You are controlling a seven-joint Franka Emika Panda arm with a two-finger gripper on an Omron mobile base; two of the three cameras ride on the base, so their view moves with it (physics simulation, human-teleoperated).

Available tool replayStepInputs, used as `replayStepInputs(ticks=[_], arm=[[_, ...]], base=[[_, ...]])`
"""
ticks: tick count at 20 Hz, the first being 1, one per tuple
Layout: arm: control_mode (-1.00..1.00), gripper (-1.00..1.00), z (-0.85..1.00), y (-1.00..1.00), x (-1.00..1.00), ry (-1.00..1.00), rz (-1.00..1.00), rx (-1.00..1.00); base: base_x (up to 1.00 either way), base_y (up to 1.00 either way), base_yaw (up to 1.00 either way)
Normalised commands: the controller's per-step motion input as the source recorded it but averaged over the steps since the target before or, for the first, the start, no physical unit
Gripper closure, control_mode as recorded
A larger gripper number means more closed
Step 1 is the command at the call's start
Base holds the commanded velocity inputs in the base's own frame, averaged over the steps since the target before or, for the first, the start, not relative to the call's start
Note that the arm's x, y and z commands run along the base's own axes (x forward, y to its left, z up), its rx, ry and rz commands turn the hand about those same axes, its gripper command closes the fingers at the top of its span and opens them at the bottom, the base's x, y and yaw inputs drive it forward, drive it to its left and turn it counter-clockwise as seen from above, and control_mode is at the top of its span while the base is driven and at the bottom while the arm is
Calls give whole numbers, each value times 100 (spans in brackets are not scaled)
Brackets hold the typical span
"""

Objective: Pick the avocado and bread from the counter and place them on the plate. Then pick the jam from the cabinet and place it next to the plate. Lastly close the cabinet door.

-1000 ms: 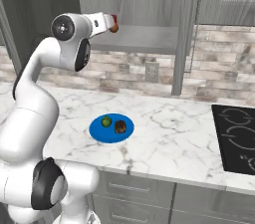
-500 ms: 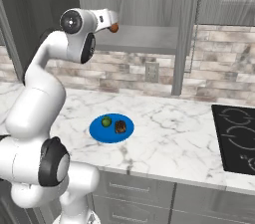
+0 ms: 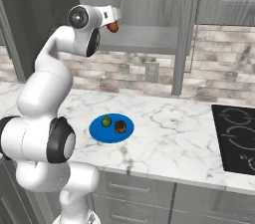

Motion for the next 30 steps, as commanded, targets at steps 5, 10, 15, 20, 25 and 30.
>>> replayStepInputs(ticks=[5,10,15,20,25,30], arm=[[-100,-100,0,0,40,2,-1,0],[-100,-100,0,0,34,3,0,0],[-100,-100,0,1,23,2,0,0],[-100,-100,0,2,2,0,0,0],[-100,-100,-4,2,0,3,0,0],[-100,-100,-1,4,5,6,0,0]], base=[[0,0,0],[0,0,0],[0,0,0],[0,0,0],[0,0,0],[0,0,0]])
